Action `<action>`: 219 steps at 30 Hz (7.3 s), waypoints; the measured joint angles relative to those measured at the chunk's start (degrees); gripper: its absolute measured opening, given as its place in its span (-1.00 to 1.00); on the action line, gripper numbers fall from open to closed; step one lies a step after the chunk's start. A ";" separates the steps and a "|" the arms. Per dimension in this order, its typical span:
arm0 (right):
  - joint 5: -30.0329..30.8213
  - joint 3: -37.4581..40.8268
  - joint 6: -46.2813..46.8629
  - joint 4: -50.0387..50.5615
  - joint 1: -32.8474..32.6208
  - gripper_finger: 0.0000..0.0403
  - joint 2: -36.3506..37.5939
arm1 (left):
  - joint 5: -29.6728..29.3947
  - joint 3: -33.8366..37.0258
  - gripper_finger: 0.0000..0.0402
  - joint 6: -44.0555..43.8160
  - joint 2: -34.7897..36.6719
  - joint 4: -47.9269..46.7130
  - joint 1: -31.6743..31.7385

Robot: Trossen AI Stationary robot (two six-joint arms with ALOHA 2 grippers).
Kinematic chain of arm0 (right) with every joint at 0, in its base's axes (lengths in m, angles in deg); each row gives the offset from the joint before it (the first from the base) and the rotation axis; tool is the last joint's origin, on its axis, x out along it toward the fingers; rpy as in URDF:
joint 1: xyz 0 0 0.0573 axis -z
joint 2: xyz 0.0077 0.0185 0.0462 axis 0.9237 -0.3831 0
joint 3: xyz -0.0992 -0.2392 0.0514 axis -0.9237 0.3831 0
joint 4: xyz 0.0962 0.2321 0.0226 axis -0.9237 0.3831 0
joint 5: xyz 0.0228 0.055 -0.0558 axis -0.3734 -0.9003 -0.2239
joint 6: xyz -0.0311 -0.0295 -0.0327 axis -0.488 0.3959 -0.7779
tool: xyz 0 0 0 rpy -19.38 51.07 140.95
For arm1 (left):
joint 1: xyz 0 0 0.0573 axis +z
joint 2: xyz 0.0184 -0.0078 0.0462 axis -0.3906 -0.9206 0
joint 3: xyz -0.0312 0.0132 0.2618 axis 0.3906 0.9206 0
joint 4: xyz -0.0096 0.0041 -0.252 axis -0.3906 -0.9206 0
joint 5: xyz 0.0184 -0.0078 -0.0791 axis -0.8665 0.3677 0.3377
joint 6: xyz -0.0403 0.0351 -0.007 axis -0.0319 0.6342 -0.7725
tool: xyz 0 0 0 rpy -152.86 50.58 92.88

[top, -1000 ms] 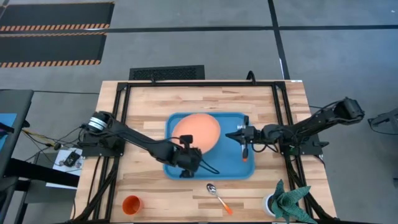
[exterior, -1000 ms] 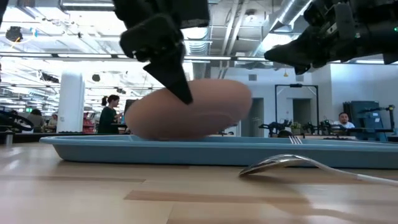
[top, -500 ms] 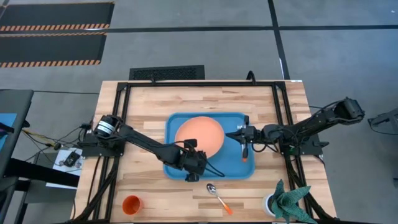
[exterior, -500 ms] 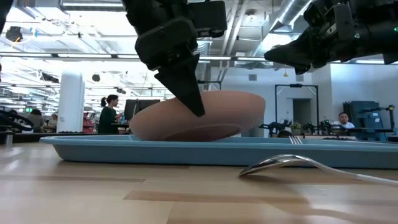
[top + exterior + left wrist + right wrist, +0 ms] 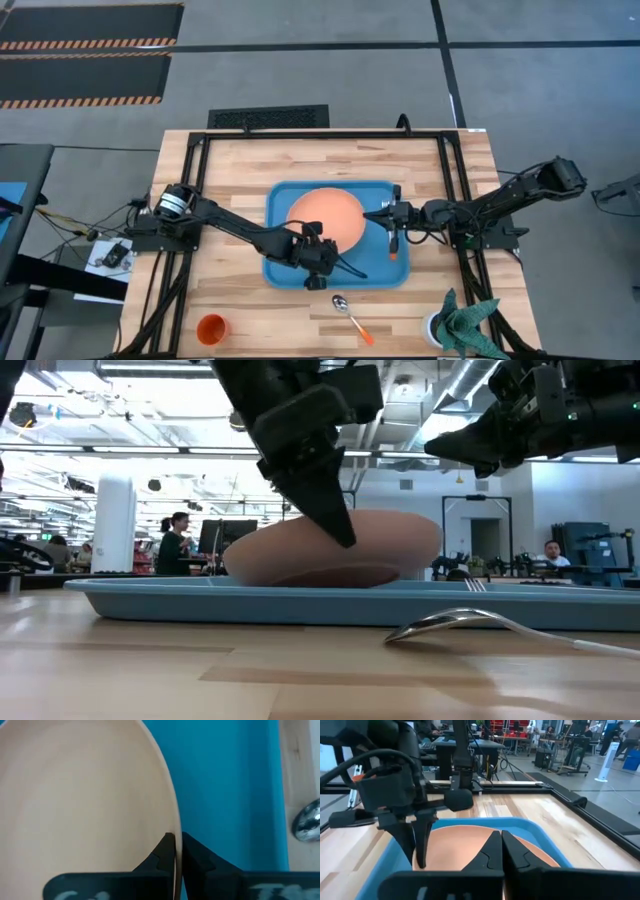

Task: Pick and place plate/cup/fork/spoon on tray
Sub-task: Put the light orange plate on the blue serving tray to the left of the orange fork, then put the orange spoon on the blue serving tray to the right of the light orange plate

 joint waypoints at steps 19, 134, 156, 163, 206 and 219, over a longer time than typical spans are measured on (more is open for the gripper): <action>-0.03 -0.02 -0.20 0.06 0.00 -0.99 0.00 | 4.96 0.01 -0.87 -1.73 -2.48 2.88 1.00; -5.75 -89.39 80.35 103.66 -31.06 -0.09 -62.54 | -13.51 71.52 -1.00 0.64 59.70 62.33 -6.86; -10.58 -92.63 84.45 109.59 -30.32 -0.80 -68.00 | -14.64 71.52 -1.00 0.66 59.68 59.00 -8.70; -10.48 -92.70 83.95 110.23 -30.34 -0.94 -67.93 | -15.38 71.52 -1.00 0.66 59.68 58.70 -9.68; -21.90 -85.13 58.68 88.90 -22.53 -0.40 -65.18 | -14.77 71.52 -1.00 -3.60 59.66 58.94 -11.91; -8.59 -85.15 62.11 94.66 -25.03 -0.20 -58.70 | -16.43 71.78 -1.00 -1.86 59.69 59.58 -14.28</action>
